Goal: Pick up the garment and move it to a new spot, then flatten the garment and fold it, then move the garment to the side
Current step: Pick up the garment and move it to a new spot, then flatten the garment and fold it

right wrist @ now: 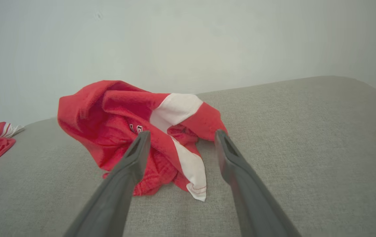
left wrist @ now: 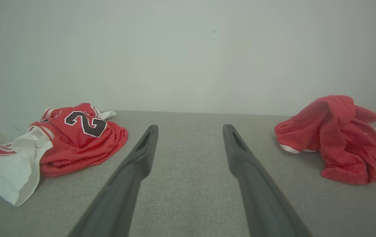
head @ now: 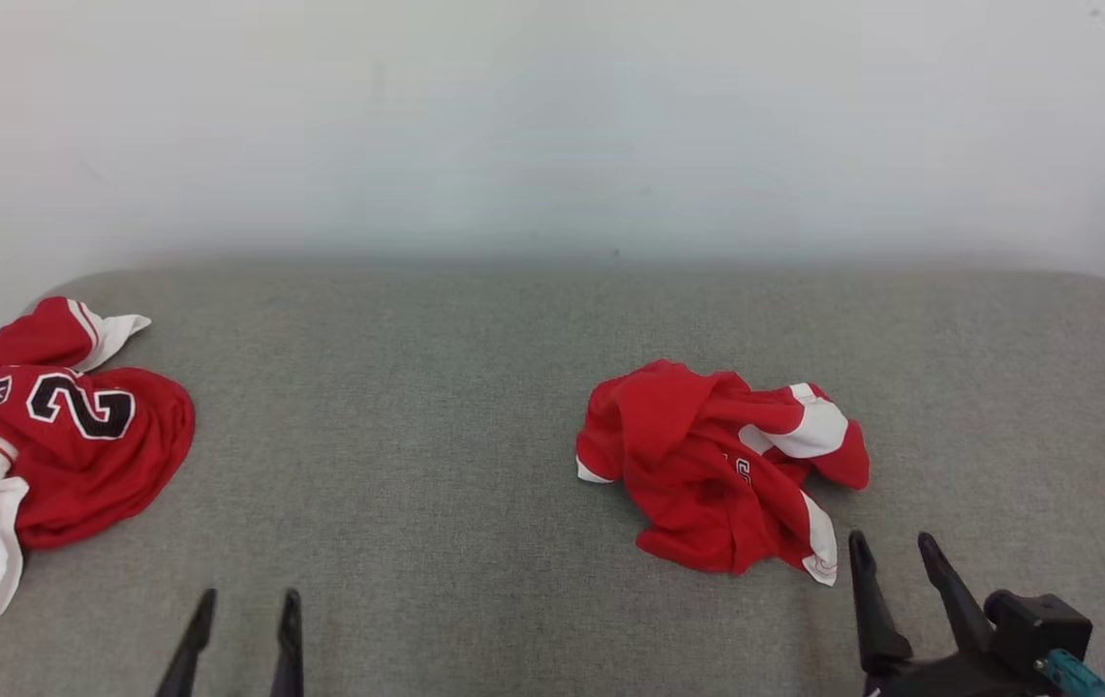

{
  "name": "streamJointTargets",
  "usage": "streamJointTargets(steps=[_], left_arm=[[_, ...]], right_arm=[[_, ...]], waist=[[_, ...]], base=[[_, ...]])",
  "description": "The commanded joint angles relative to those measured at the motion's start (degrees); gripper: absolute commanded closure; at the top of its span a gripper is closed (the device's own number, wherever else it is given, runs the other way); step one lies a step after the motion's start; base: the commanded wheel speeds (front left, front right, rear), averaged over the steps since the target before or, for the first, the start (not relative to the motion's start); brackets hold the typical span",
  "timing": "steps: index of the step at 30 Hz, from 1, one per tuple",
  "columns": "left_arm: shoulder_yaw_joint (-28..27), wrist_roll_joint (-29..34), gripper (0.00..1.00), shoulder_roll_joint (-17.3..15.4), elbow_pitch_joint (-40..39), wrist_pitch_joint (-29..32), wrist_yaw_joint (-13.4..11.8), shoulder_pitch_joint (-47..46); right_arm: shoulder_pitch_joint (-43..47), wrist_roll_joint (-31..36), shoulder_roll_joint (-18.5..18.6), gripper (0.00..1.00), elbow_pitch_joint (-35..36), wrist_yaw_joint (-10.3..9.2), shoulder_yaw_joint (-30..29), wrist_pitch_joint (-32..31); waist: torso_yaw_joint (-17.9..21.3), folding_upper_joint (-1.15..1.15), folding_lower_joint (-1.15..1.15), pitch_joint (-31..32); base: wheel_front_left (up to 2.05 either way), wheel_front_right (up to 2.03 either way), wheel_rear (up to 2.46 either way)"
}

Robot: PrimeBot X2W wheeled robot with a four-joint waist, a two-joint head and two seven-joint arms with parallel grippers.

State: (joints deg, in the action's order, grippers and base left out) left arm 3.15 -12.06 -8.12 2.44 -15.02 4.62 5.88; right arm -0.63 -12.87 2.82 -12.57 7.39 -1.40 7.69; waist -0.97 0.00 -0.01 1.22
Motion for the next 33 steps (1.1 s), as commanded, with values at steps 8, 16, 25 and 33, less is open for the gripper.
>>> streamJointTargets(steps=[8, 16, 25, 33], left_arm=[[-0.3, -0.7, 0.0, -0.7, 3.8, 5.9, -1.0, 0.7], [-1.1, -2.6, 0.0, -0.7, 3.5, 7.5, -1.6, 0.6], [-0.1, -2.5, 0.0, -0.8, 3.1, 7.8, -1.8, 0.5], [0.6, -2.4, 0.0, -1.2, 2.2, 8.5, -2.3, 1.2]], right_arm=[[3.0, 2.6, 0.0, 0.0, 1.0, 0.19, -3.3, -6.7], [3.0, 2.3, 0.1, 0.0, 3.7, 0.19, -3.2, -9.6], [3.4, 1.1, 0.1, 0.0, 4.1, 0.19, -2.3, -9.9], [3.1, 0.1, 0.1, 0.0, 4.0, 0.19, -1.5, -9.7]], waist=[[0.3, 0.0, 0.01, 0.6], [1.6, 0.0, 0.01, 0.4], [2.3, 0.0, 0.01, -0.2], [2.4, 0.0, 0.01, -0.4]], base=[[0.0, 0.0, 0.0], [0.0, 0.0, 0.0], [0.0, 0.0, 0.0], [0.0, 0.0, 0.0]])
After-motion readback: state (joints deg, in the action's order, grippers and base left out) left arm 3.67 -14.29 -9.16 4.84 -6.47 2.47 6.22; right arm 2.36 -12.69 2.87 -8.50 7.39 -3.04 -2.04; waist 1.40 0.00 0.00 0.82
